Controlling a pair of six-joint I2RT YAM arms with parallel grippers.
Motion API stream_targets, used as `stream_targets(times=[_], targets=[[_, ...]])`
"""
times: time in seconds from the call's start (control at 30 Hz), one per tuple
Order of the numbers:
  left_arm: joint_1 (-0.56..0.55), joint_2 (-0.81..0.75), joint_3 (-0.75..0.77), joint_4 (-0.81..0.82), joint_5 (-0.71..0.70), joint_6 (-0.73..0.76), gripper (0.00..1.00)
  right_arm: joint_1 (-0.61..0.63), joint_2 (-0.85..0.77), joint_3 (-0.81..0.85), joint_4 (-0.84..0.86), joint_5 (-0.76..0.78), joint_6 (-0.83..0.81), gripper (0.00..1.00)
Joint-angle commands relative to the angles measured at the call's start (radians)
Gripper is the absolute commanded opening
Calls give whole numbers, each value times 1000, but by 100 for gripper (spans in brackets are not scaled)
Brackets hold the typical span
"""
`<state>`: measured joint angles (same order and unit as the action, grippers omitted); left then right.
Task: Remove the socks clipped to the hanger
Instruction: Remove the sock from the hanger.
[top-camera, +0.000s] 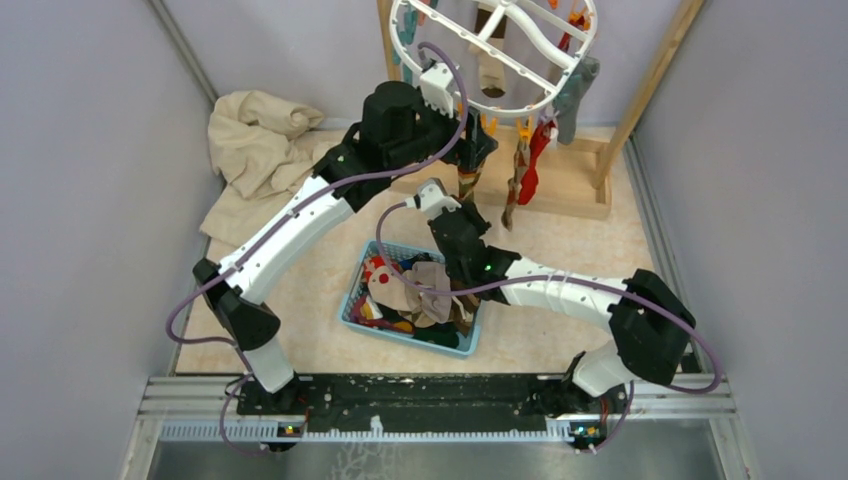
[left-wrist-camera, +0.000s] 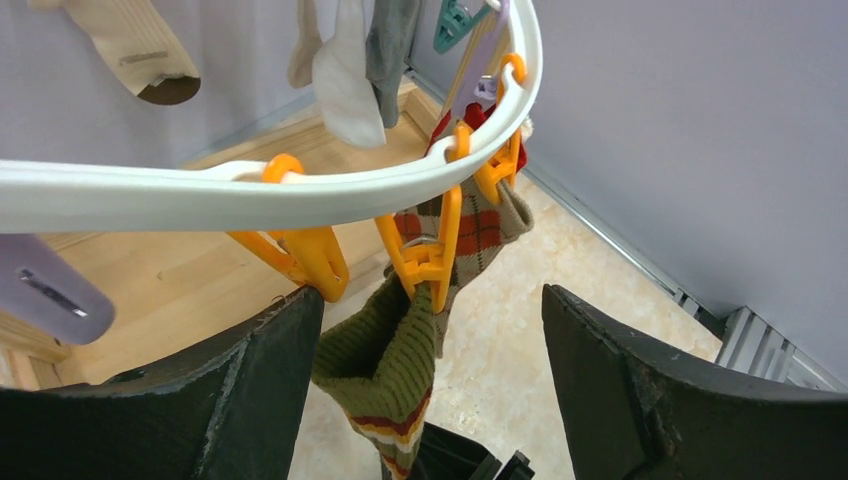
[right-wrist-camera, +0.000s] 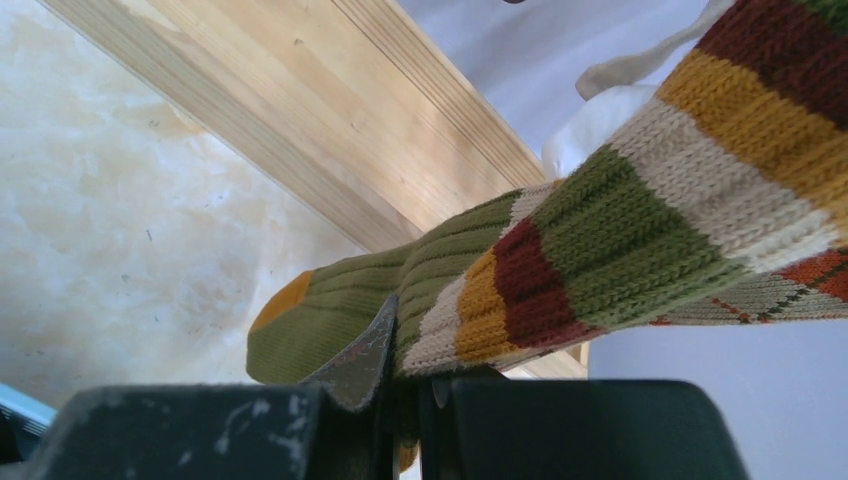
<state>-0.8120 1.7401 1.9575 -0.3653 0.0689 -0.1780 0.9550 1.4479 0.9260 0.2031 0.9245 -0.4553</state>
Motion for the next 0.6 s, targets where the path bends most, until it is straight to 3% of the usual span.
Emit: stream_targets(times=[0.0, 0.4, 0.57], targets=[[-3, 19, 52, 32, 36, 15, 85, 19, 10, 54, 40, 17, -15, 0], [-3, 50, 97, -29, 61, -15, 75, 21, 17, 54, 47, 16, -14, 0], [-3, 4, 30, 7, 45, -21, 82, 21, 18, 50, 50, 14, -11, 0]])
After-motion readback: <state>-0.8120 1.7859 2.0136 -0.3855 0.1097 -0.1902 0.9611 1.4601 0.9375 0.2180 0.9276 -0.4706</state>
